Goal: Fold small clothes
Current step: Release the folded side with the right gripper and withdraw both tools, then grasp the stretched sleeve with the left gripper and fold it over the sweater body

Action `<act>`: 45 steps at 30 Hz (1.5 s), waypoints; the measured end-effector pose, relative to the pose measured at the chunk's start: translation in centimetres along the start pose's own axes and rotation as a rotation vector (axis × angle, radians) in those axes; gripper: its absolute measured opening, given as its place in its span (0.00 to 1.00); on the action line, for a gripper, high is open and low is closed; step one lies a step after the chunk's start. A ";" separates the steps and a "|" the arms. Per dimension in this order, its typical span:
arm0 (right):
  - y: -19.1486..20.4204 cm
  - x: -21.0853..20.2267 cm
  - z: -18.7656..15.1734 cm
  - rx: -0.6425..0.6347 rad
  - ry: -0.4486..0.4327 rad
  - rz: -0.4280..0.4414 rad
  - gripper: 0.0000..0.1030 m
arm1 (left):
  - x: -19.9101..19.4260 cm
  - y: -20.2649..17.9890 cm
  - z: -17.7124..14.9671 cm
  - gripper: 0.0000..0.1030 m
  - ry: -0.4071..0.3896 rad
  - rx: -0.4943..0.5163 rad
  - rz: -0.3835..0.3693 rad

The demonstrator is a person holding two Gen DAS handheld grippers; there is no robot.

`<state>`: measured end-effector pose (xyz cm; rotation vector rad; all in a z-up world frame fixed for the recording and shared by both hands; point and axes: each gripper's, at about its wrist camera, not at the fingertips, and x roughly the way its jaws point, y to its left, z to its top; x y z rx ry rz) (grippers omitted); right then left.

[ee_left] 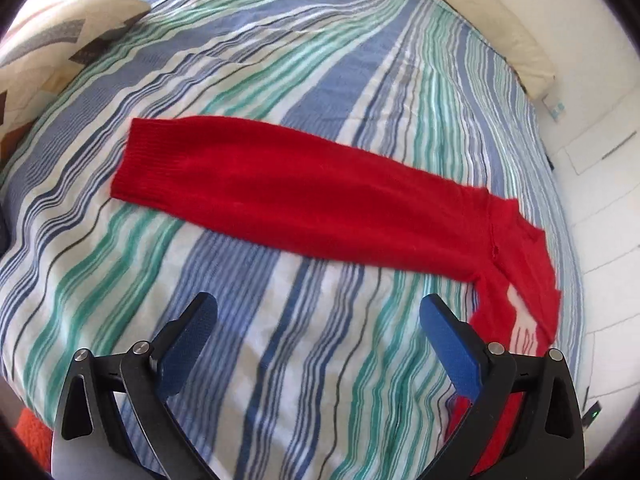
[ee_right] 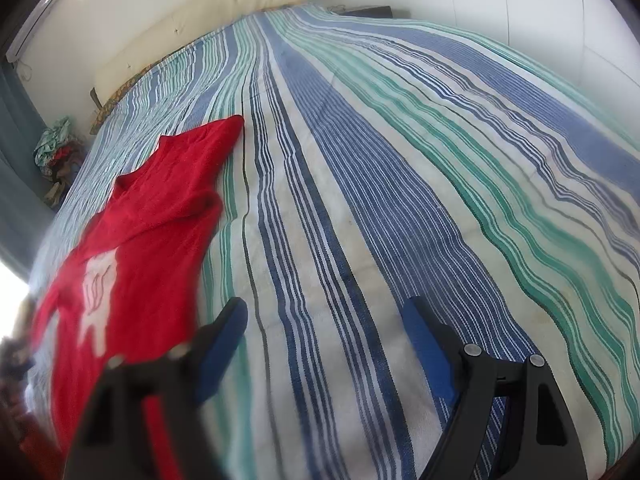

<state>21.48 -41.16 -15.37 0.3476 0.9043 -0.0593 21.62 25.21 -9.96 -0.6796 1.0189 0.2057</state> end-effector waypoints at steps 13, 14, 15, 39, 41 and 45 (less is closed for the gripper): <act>0.5 0.4 0.0 -0.023 0.010 -0.011 0.78 | 3.2 9.8 6.0 0.52 -0.006 -0.345 0.147; 0.6 0.5 0.0 -0.025 0.011 -0.013 0.78 | 3.4 9.3 6.3 0.41 -0.020 -0.325 0.146; 0.6 0.5 0.0 -0.026 0.012 -0.015 0.78 | 3.5 9.1 6.5 0.13 -0.027 -0.312 0.145; -0.2 0.4 0.5 0.051 0.017 0.079 0.78 | 5.6 -42.5 -3.3 0.13 -0.040 0.760 -0.156; -0.3 0.4 0.5 0.051 0.018 0.079 0.78 | 7.9 -43.0 -6.1 0.35 0.030 0.799 -0.108; -0.4 0.4 0.5 0.055 0.020 0.087 0.78 | 6.6 -38.8 -9.7 0.47 0.040 0.833 -0.123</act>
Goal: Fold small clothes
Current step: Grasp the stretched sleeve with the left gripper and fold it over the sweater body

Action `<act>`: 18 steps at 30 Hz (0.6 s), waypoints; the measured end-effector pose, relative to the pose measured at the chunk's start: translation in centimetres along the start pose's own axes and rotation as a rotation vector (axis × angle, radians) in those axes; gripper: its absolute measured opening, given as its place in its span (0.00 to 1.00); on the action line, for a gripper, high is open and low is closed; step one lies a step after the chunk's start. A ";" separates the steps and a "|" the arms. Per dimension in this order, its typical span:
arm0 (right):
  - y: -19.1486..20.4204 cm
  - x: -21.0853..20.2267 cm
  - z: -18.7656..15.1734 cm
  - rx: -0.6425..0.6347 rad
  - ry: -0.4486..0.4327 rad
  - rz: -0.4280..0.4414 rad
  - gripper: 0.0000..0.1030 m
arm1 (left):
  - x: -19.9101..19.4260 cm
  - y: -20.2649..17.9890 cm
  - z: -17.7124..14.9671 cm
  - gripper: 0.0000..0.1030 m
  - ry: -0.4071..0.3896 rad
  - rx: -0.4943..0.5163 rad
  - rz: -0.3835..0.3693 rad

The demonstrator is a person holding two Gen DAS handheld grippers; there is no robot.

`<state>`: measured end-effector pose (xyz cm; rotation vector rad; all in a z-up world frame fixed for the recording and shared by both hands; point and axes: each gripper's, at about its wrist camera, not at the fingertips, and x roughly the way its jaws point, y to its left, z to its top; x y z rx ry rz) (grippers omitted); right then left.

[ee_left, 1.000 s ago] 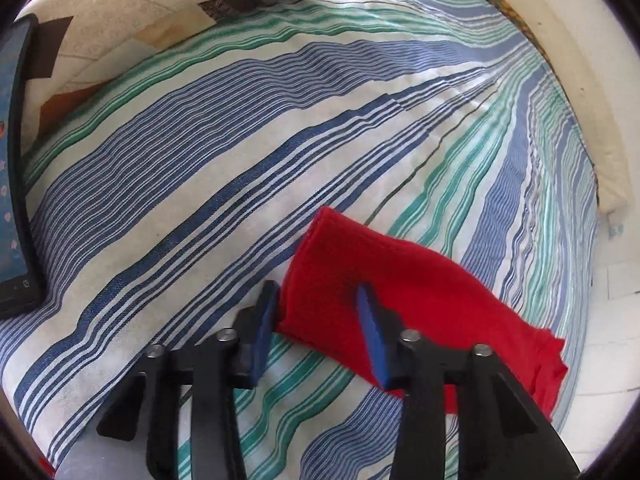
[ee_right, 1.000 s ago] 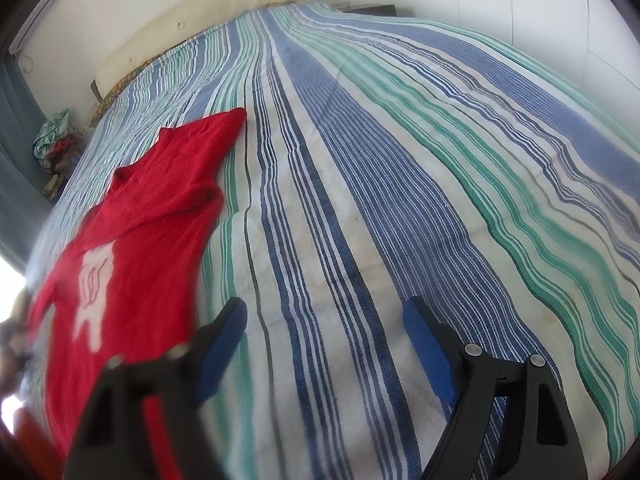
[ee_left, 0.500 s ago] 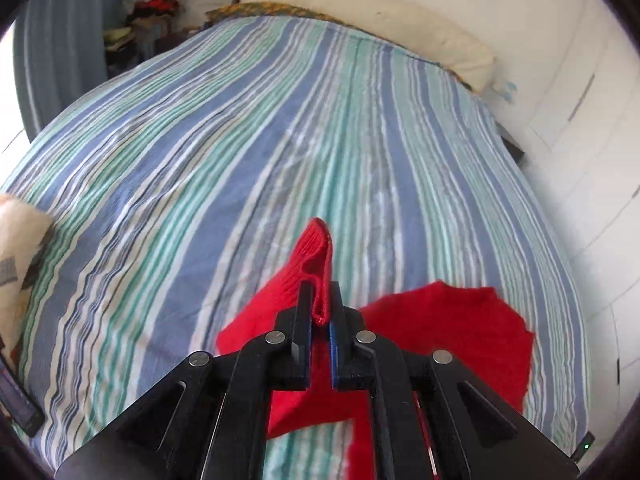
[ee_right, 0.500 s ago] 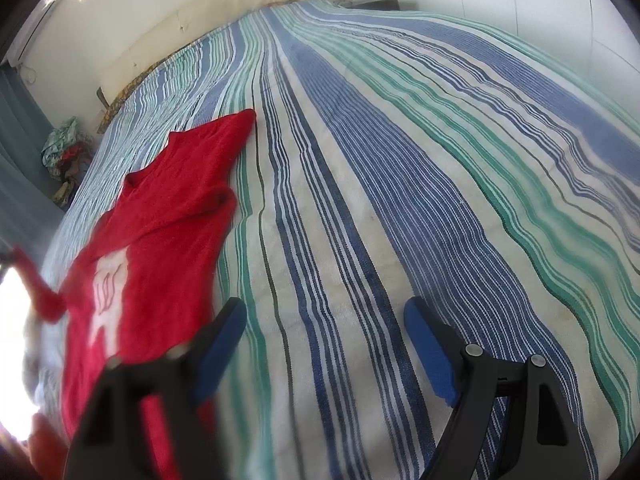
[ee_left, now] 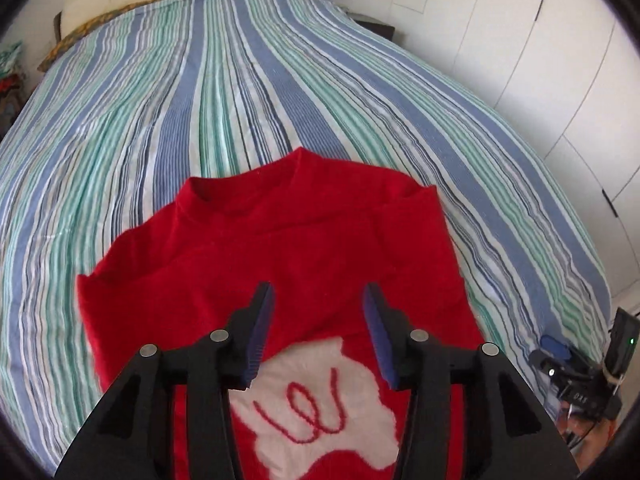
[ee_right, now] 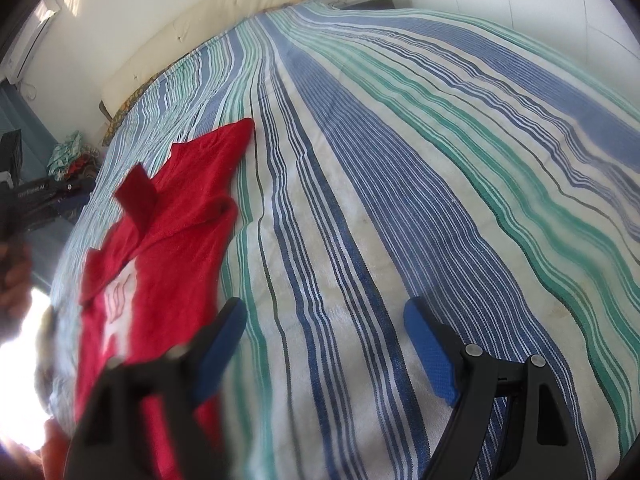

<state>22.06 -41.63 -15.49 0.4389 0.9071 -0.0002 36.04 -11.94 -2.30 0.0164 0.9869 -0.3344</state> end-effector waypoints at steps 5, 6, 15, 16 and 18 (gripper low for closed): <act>-0.6 -0.1 0.0 0.028 0.010 0.026 0.78 | -4.2 7.7 -7.1 0.55 -0.026 -0.108 0.097; -0.7 0.0 0.1 0.031 0.013 0.027 0.78 | -4.4 9.6 -8.3 0.55 -0.007 -0.127 0.139; 0.5 0.6 0.2 -0.017 0.020 0.003 0.78 | -0.5 11.8 -11.8 0.53 0.046 -0.044 0.194; 0.6 0.5 0.1 -0.018 0.018 0.001 0.78 | 0.3 12.1 -11.5 0.50 0.035 -0.076 0.217; 0.6 0.3 0.0 -0.018 0.010 0.002 0.78 | 1.2 13.5 -11.0 0.23 -0.019 -0.177 0.283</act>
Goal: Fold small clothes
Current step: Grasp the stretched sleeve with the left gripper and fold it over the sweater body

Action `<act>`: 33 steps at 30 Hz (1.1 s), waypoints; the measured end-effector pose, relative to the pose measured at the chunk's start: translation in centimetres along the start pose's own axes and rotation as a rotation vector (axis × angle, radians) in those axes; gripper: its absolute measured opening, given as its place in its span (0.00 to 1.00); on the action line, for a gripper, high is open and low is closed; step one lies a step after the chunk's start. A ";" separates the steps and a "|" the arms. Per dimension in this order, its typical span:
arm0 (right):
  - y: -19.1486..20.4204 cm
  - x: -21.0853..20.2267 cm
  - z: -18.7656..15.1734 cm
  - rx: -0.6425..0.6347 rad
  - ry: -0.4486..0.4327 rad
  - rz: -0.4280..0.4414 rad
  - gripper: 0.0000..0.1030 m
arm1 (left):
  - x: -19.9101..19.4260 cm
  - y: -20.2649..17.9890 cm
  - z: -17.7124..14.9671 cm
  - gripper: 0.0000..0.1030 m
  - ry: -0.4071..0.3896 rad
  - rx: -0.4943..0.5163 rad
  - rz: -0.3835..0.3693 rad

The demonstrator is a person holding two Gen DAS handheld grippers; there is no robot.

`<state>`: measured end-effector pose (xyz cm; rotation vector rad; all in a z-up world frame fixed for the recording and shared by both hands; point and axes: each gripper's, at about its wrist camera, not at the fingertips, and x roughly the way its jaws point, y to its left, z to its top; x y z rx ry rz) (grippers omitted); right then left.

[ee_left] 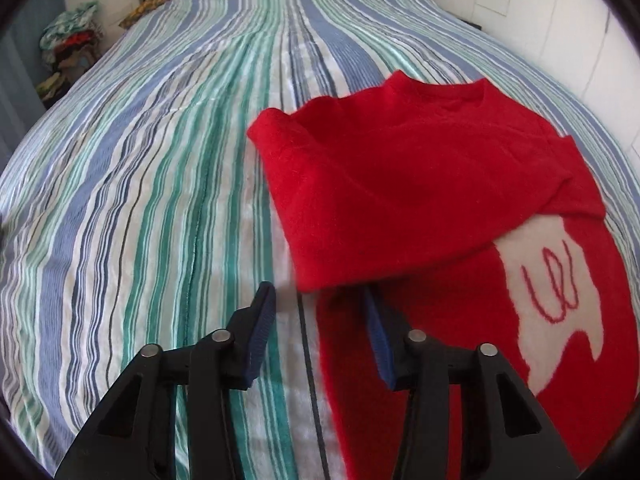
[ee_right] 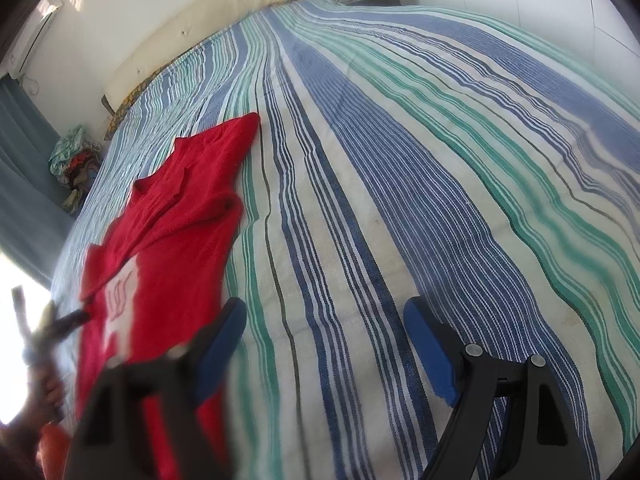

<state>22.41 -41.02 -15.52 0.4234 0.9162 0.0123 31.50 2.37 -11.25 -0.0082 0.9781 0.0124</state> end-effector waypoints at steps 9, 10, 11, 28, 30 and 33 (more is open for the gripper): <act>7.9 -0.6 4.2 -0.132 0.065 0.193 0.65 | 1.6 2.3 -1.5 0.09 -0.010 -0.232 -0.065; 9.4 0.3 5.5 -0.113 0.090 0.254 0.62 | 1.7 2.5 -1.5 0.09 -0.007 -0.240 -0.075; 10.7 1.5 6.9 -0.090 0.117 0.305 0.61 | 1.8 2.7 -1.5 0.09 -0.005 -0.246 -0.083; 15.2 11.8 8.4 0.079 0.185 0.149 0.04 | 2.0 3.3 -1.8 0.11 -0.012 -0.276 -0.112; 15.1 12.2 8.1 0.051 0.193 0.115 0.06 | 1.8 3.3 -1.6 0.11 -0.004 -0.275 -0.110; 15.3 12.3 8.0 0.038 0.189 0.109 0.32 | 0.8 3.7 -1.8 0.14 0.018 -0.276 -0.115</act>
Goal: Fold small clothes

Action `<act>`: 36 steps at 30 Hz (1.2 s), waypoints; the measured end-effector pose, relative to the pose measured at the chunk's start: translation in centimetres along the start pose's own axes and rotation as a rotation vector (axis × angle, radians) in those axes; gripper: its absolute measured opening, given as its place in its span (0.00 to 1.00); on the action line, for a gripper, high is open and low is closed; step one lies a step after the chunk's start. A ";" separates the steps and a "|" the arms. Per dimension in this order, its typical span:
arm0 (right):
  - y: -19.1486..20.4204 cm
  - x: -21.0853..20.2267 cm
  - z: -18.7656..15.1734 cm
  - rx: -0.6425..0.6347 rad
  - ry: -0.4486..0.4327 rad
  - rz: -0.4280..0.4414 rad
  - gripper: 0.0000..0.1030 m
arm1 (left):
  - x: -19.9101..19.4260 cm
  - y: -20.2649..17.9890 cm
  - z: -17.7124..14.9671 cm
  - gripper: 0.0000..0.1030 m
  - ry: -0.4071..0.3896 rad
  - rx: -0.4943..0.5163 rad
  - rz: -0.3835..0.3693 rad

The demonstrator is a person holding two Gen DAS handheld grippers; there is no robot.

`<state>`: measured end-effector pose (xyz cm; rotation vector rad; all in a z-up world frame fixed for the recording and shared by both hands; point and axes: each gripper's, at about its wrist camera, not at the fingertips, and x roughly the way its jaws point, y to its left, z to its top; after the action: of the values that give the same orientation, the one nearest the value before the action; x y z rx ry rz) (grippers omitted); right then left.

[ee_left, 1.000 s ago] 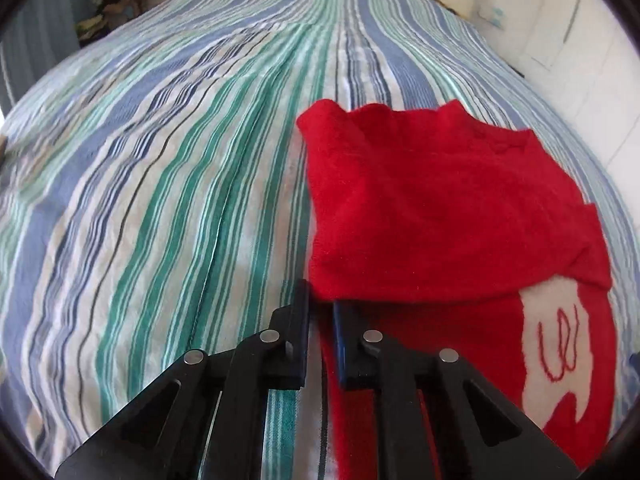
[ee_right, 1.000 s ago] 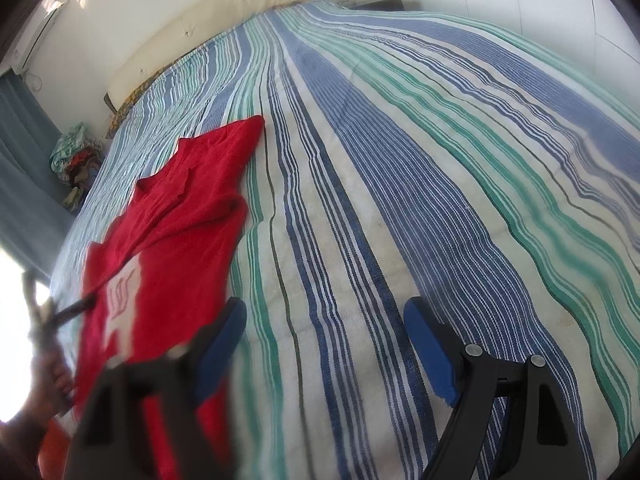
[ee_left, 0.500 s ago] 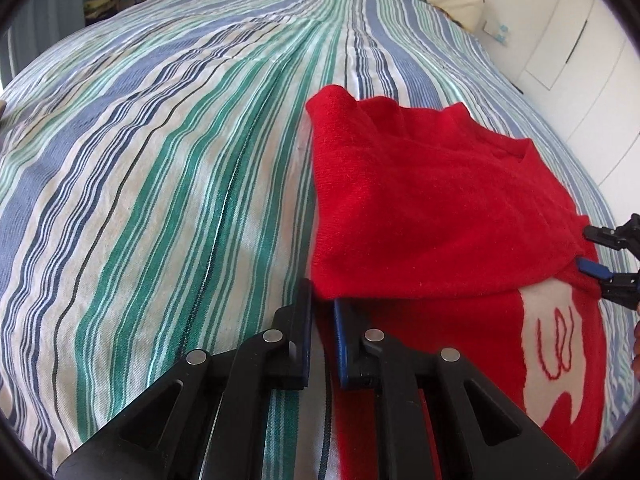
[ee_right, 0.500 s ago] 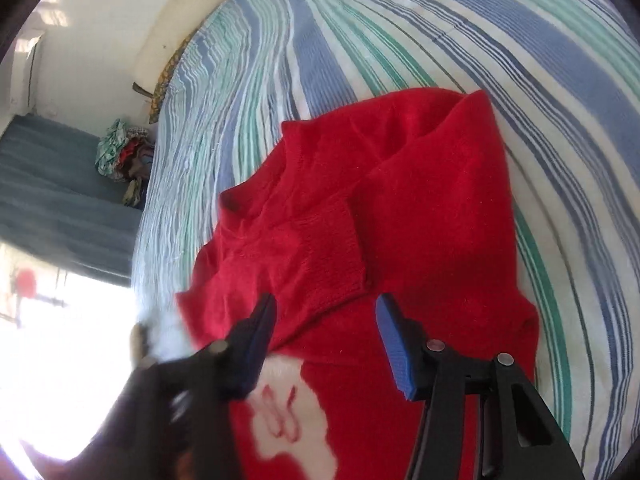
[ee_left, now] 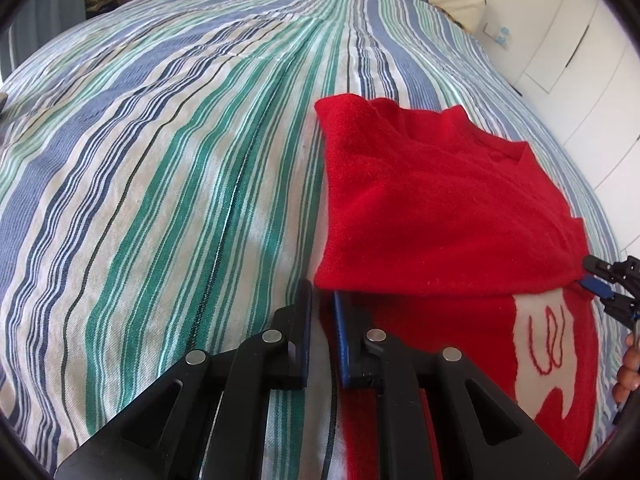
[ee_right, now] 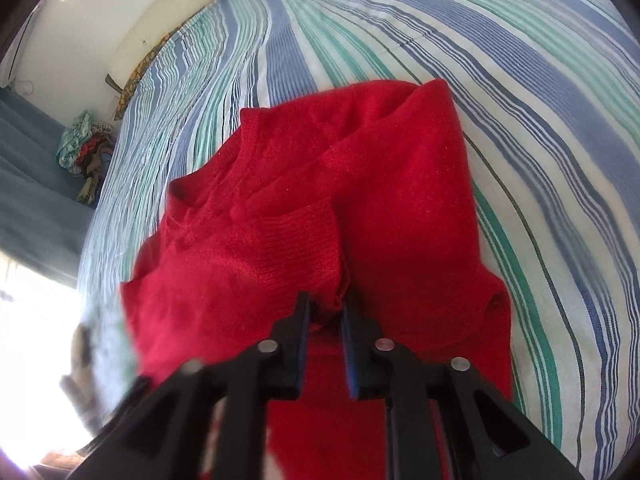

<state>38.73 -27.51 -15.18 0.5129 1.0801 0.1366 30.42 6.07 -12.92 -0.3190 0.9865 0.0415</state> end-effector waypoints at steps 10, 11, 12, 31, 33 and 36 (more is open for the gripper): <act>-4.0 -11.8 -4.3 -0.301 -0.263 -0.131 0.70 | -7.0 4.0 -4.9 0.75 -0.043 -0.025 0.107; -5.1 -12.6 -5.0 -0.312 -0.275 -0.154 0.70 | -7.6 4.1 -5.3 0.78 -0.064 -0.023 0.129; -6.2 -13.3 -5.7 -0.317 -0.283 -0.175 0.70 | -8.0 4.3 -5.4 0.80 -0.075 -0.026 0.137; -12.5 -16.0 -9.6 -0.186 -0.368 -0.254 0.70 | -5.0 4.5 -7.2 0.95 -0.043 0.039 0.214; -12.3 -15.7 -9.7 -0.199 -0.361 -0.256 0.70 | -4.9 4.7 -7.2 0.95 -0.043 0.032 0.206; -12.2 -15.5 -9.9 -0.203 -0.354 -0.256 0.70 | -4.9 4.7 -7.2 0.96 -0.043 0.033 0.207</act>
<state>21.02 -40.35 -11.99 0.2024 0.7663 -0.0681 21.02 9.04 -13.68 -0.1839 0.9732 0.2190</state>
